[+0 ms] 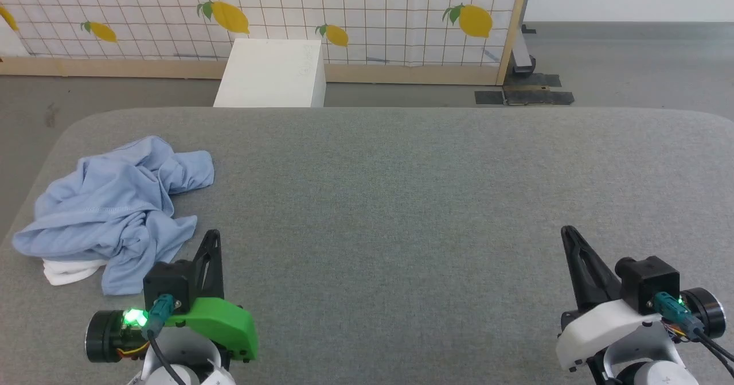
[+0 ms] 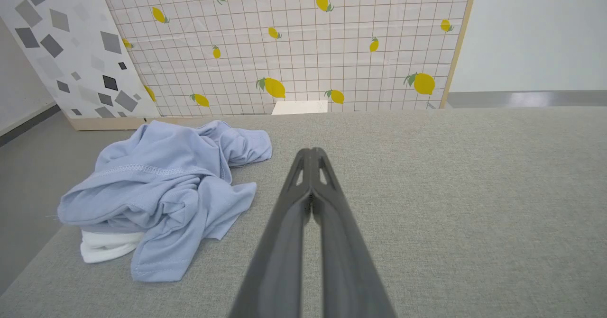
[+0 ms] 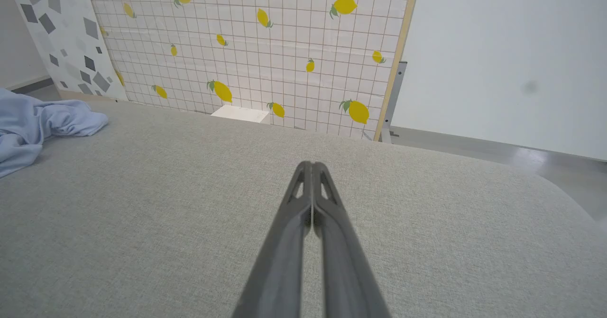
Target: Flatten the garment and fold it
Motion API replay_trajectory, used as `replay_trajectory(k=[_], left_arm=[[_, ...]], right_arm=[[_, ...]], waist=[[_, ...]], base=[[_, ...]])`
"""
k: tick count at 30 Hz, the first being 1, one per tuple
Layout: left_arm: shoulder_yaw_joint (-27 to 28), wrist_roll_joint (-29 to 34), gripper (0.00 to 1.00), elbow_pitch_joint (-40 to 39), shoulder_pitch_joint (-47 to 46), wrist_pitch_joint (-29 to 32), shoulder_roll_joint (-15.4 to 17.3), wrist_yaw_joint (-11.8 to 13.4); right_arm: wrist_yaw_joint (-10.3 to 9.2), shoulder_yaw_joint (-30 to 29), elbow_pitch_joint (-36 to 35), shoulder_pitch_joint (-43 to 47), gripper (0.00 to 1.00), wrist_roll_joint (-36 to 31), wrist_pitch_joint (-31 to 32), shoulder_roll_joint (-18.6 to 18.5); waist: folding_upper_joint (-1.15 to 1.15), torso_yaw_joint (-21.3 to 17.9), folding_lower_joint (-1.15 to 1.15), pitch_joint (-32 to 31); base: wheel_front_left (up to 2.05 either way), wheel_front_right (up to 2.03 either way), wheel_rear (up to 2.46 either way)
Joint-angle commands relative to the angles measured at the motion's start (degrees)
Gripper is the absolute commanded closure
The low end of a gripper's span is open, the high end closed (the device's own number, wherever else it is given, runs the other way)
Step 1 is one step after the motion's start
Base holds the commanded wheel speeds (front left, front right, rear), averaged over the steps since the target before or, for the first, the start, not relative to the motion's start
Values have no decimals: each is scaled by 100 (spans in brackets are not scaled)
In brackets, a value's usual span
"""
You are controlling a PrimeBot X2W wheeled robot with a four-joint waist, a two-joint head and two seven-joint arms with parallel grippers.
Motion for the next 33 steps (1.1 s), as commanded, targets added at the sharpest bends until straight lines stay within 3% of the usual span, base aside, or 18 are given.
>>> replay_trajectory(k=[1, 3, 4, 18, 33], left_arm=[[18, 59, 100, -16, 75, 8, -26, 38], [18, 59, 100, -16, 75, 8, -26, 38], [1, 0, 0, 0, 0, 0, 0, 0], [-90, -123, 0, 116, -57, -115, 2, 79], [-124, -304, 0, 249, -77, -297, 40, 221]], right_arm=[[-10, 9, -2, -88, 100, -38, 16, 14], [-10, 9, -2, -88, 100, -38, 16, 14], [0, 1, 0, 0, 0, 0, 0, 0], [-1, -47, 35, -8, 0, 37, -68, -1], [-2, -54, 67, -34, 0, 63, -161, 1]], waist=[[0, 0, 0, 0], [0, 0, 0, 0], [0, 0, 0, 0], [0, 84, 0, -2], [0, 569, 0, -13]], base=[[0, 0, 0], [0, 0, 0], [0, 0, 0], [0, 0, 0], [0, 0, 0]])
